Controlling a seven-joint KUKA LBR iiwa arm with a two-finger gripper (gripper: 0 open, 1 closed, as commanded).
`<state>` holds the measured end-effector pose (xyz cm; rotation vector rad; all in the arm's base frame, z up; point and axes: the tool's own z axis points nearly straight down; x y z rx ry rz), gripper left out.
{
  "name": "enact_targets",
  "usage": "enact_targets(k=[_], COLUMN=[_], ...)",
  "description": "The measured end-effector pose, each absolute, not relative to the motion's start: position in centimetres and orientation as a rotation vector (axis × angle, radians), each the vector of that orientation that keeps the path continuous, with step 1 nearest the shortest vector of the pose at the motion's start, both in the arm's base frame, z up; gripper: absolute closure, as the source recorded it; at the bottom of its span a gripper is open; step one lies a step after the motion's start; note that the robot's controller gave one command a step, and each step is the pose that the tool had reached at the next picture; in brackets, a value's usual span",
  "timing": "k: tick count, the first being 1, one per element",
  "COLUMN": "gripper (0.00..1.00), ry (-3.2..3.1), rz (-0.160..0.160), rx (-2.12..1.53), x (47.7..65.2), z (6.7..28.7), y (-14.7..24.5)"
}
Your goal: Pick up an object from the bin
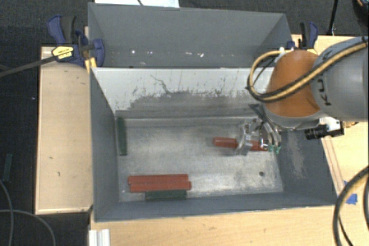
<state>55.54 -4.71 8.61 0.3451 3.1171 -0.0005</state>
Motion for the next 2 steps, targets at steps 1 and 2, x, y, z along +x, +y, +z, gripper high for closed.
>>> enact_targets(k=[1,2], gripper=[1.0,1.0], ry=[3.116,3.113], rz=[0.001,0.001], rx=[0.34,0.329], x=[55.7,56.0], z=[12.5,20.5], y=[-4.7,-4.7])
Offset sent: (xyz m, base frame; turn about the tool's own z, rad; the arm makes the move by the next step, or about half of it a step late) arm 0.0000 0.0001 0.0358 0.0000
